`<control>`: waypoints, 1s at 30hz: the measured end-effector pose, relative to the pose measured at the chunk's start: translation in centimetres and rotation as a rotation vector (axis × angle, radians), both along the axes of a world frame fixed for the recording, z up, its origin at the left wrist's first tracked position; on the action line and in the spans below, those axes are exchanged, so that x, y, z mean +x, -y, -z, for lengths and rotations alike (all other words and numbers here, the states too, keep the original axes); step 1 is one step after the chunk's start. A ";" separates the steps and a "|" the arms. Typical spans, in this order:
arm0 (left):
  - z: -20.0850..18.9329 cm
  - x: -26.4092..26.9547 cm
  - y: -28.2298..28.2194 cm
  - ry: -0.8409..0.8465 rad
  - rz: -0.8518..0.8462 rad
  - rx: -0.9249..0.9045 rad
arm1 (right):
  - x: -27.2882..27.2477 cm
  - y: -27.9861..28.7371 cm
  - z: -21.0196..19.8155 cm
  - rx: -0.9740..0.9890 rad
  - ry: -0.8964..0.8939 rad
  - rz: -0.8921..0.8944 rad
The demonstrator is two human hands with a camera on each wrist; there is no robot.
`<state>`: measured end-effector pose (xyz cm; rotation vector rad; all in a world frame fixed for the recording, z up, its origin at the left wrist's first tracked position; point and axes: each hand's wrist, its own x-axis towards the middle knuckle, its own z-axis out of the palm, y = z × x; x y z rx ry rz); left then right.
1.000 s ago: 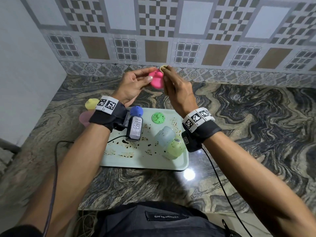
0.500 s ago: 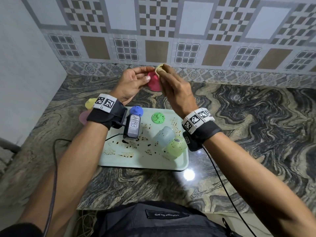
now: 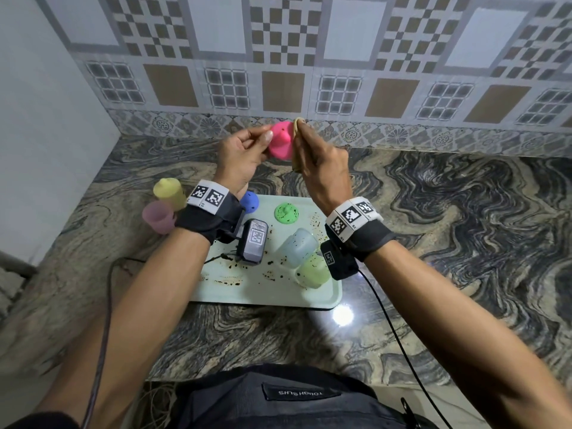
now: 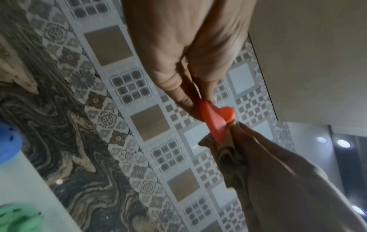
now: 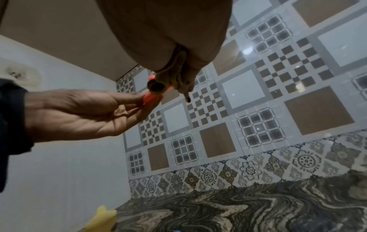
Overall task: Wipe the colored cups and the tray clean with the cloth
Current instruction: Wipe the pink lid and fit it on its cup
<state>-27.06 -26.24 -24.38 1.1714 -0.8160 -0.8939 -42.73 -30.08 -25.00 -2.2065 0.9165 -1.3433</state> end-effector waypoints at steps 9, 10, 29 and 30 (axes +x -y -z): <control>0.3 -0.4 -0.2 0.007 0.081 -0.008 | -0.1 -0.3 0.1 0.002 -0.059 -0.011; 0.3 -0.3 -0.2 0.025 0.098 -0.017 | -0.2 -0.3 -0.1 0.003 -0.045 -0.003; -0.2 2.8 -0.4 0.125 0.299 -0.060 | 0.3 0.4 -2.3 0.077 0.010 0.037; -0.1 2.9 -0.3 0.089 0.294 -0.067 | 0.2 0.5 -2.4 0.069 0.063 0.060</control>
